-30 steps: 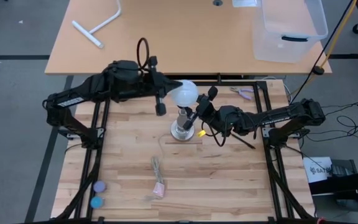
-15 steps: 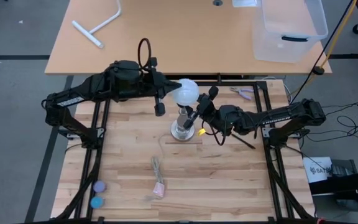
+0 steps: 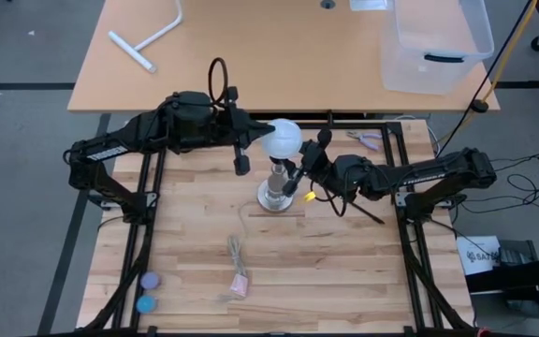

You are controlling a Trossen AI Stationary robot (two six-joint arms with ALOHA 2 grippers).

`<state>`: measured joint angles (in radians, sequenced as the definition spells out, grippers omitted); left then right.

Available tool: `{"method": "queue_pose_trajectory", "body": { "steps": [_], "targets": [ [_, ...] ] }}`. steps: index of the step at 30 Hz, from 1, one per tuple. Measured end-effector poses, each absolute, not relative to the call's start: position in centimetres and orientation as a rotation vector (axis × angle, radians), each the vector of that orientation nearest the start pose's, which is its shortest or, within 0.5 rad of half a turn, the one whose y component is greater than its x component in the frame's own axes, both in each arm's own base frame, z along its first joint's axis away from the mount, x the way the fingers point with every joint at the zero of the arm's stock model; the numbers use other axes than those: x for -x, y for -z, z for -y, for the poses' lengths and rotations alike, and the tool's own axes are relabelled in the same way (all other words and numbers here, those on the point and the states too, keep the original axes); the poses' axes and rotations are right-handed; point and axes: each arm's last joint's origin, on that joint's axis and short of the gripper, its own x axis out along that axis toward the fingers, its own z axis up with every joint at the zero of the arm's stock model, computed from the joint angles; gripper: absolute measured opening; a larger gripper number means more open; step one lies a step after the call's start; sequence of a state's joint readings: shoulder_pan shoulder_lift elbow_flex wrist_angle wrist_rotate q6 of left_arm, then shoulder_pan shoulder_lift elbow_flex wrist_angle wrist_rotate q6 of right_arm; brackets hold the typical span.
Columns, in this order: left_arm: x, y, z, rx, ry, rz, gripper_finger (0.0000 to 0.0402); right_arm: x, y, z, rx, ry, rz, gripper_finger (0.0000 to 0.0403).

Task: Screw lightbulb
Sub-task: Insert the lightbulb into the lamp

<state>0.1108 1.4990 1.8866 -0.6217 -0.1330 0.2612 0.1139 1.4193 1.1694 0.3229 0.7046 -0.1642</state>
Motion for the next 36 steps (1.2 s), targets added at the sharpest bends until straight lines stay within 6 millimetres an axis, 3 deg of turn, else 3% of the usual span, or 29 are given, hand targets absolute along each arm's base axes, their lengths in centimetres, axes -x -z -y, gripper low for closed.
{"method": "queue_pose_trajectory", "body": {
  "steps": [13,23,31,36],
  "targets": [
    [-29.4,-49.8,-3.7,-0.244,-0.22,-0.22,0.0,-32.4,-38.5,-1.6,0.139,0.549,-0.011,0.0143],
    [-27.1,-51.2,-3.5,-0.235,-0.239,-0.171,0.0,-31.9,-39.1,-1.3,0.106,0.48,0.021,0.0143],
    [-26.3,-51.8,-3.4,-0.238,-0.242,-0.149,0.0,-32.1,-38.9,0.3,0.058,0.45,0.012,0.0142],
    [-25.7,-52.0,-3.3,-0.238,-0.241,-0.142,0.0,-32.0,-40.0,1.0,0.048,0.447,-0.022,0.0142]
  ]
}}
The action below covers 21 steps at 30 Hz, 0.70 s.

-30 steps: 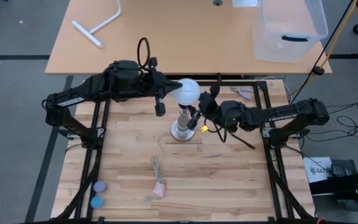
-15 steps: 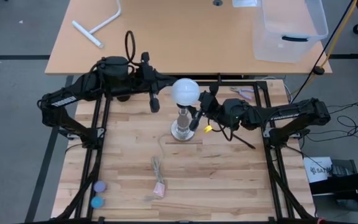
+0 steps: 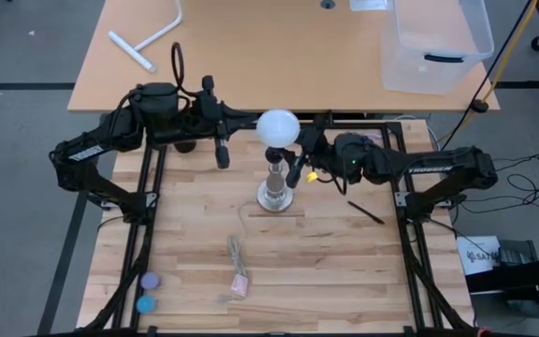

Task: Screw lightbulb
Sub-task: Insert the lightbulb into the lamp

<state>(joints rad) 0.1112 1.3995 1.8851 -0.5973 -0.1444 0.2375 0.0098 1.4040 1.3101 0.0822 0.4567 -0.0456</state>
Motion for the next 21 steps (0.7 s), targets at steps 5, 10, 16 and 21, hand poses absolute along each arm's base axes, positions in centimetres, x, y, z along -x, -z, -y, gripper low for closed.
{"method": "queue_pose_trajectory", "body": {
  "steps": [5,10,16,21],
  "targets": [
    [-25.7,-51.8,-3.3,-0.238,-0.237,-0.164,0.0,-31.9,-39.8,1.2,0.05,0.433,-0.056,0.0144],
    [-25.7,-51.8,-3.3,-0.245,-0.233,-0.162,0.0,-32.0,-39.7,1.5,0.022,0.382,-0.065,0.0143],
    [-25.7,-51.8,-3.3,-0.243,-0.233,-0.163,0.0,-32.0,-39.6,1.7,0.019,0.388,-0.072,0.0144],
    [-25.7,-51.8,-3.3,-0.239,-0.233,-0.164,0.0,-32.5,-39.0,1.7,0.013,0.388,-0.1,0.0143]
  ]
}}
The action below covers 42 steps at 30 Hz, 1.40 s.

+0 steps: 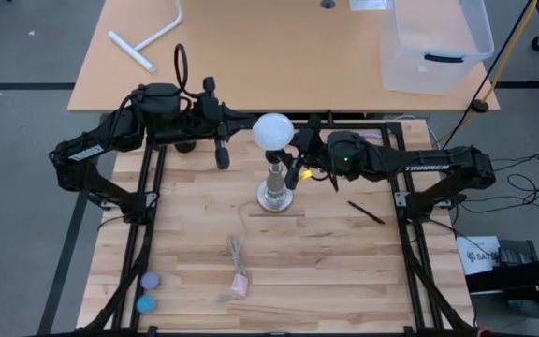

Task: Screw lightbulb
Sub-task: Insert the lightbulb into the lamp

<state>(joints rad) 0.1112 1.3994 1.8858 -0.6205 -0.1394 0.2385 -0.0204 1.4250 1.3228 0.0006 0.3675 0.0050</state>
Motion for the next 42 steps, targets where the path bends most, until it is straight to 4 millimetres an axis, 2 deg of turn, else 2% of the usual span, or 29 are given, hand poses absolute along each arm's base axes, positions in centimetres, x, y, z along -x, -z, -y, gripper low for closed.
{"method": "queue_pose_trajectory", "body": {
  "steps": [20,30,42],
  "targets": [
    [-25.7,-51.8,-3.3,-0.235,-0.233,-0.164,0.0,-32.5,-38.6,1.8,-0.011,0.435,-0.136,0.0144],
    [-25.7,-51.8,-3.3,-0.235,-0.233,-0.165,0.0,-33.3,-37.7,1.8,-0.067,0.483,-0.136,0.0144],
    [-25.7,-51.6,-3.3,-0.23,-0.231,-0.187,0.0,-33.5,-37.6,0.0,-0.043,0.606,-0.117,0.0145]
  ]
}}
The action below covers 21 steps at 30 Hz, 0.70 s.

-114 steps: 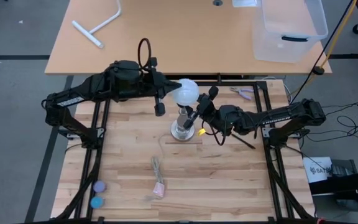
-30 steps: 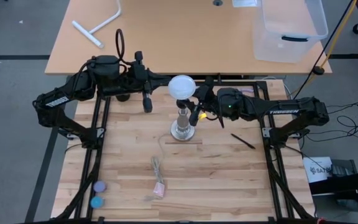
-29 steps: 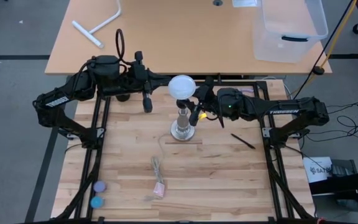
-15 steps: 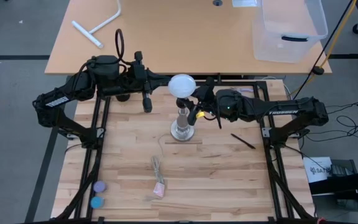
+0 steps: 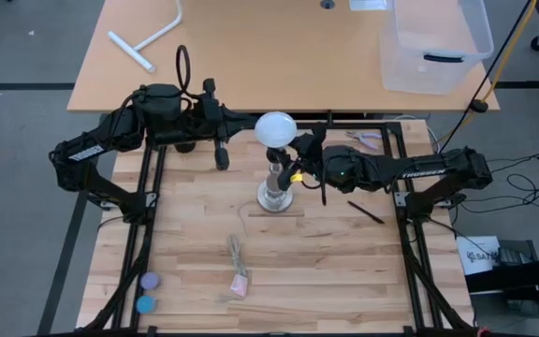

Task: Screw lightbulb
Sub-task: Insert the lightbulb into the lamp

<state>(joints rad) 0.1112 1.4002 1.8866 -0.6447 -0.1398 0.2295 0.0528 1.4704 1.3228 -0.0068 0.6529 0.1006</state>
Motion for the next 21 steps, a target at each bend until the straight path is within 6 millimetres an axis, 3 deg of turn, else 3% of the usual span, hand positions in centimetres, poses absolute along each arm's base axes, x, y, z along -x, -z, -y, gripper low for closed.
{"method": "queue_pose_trajectory", "body": {
  "steps": [11,21],
  "targets": [
    [-25.7,-51.6,-3.3,-0.222,-0.232,-0.181,0.0,-33.4,-37.6,-1.0,-0.041,0.655,-0.095,0.0145],
    [-25.7,-51.7,-3.3,-0.217,-0.233,-0.179,0.0,-34.6,-36.9,-1.0,-0.03,0.653,-0.079,0.0151]
  ]
}}
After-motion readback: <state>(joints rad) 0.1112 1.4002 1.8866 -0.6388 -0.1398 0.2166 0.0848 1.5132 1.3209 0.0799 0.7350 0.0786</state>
